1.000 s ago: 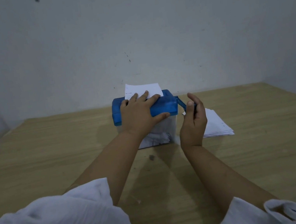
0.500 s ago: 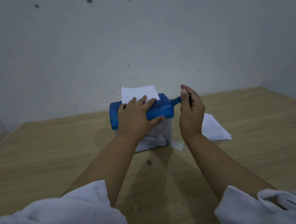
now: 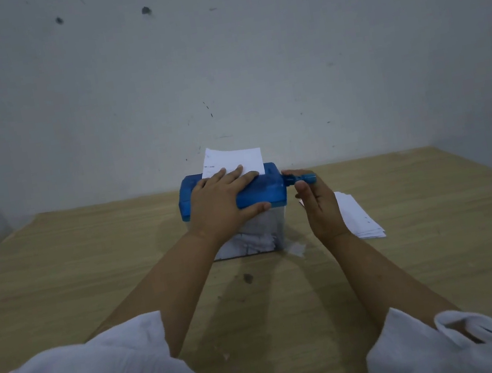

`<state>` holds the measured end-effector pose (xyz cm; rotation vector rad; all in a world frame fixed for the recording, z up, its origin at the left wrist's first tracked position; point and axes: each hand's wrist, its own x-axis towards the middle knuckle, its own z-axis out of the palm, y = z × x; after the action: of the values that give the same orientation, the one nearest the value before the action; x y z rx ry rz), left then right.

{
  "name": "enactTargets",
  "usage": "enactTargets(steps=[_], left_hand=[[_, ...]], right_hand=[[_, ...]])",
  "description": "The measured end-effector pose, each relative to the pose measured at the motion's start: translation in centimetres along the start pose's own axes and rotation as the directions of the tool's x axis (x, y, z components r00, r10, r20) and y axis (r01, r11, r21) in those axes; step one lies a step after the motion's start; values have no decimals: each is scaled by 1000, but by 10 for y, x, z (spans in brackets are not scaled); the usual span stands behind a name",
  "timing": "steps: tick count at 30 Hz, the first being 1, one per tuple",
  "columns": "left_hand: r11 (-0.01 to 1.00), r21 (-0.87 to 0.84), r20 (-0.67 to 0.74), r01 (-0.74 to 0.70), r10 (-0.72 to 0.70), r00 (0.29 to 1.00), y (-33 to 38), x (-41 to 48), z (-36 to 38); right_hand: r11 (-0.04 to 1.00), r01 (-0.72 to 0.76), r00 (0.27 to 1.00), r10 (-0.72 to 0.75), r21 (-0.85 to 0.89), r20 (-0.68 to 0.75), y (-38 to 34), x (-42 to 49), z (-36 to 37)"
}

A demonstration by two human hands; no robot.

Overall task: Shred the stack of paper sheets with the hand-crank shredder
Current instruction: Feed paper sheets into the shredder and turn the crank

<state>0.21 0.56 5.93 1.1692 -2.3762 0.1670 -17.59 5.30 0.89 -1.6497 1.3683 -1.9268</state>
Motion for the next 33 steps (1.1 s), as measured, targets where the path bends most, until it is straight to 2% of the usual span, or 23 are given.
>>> enactTargets(steps=[8, 12, 18, 22, 24, 29, 31, 33], left_hand=[[1000, 6, -21, -5, 5, 1000, 0, -1, 2], [1000, 4, -33, -11, 11, 999, 1, -2, 2], [1000, 11, -32, -10, 11, 999, 2, -2, 2], [1000, 4, -36, -10, 10, 999, 2, -2, 2], [1000, 12, -34, -8, 8, 999, 1, -2, 3], [1000, 24, -25, 0, 1, 1000, 2, -2, 2], [999, 45, -18, 4, -3, 1000, 2, -2, 2], [999, 35, -16, 18, -17, 1000, 3, -2, 2]], right_hand=[[999, 51, 998, -51, -2, -45, -2, 17, 8], [987, -154, 985, 151, -37, -80, -16, 41, 15], [886, -364, 927, 375, -288, -19, -20, 71, 16], [786, -602, 793, 609, -141, 7, -17, 83, 19], [785, -603, 795, 607, -145, -19, -9, 86, 20], [866, -439, 896, 442, -241, -46, 5, 91, 21], [827, -401, 902, 433, -394, -9, 7, 89, 18], [753, -404, 865, 499, -520, 50, 9, 77, 16]])
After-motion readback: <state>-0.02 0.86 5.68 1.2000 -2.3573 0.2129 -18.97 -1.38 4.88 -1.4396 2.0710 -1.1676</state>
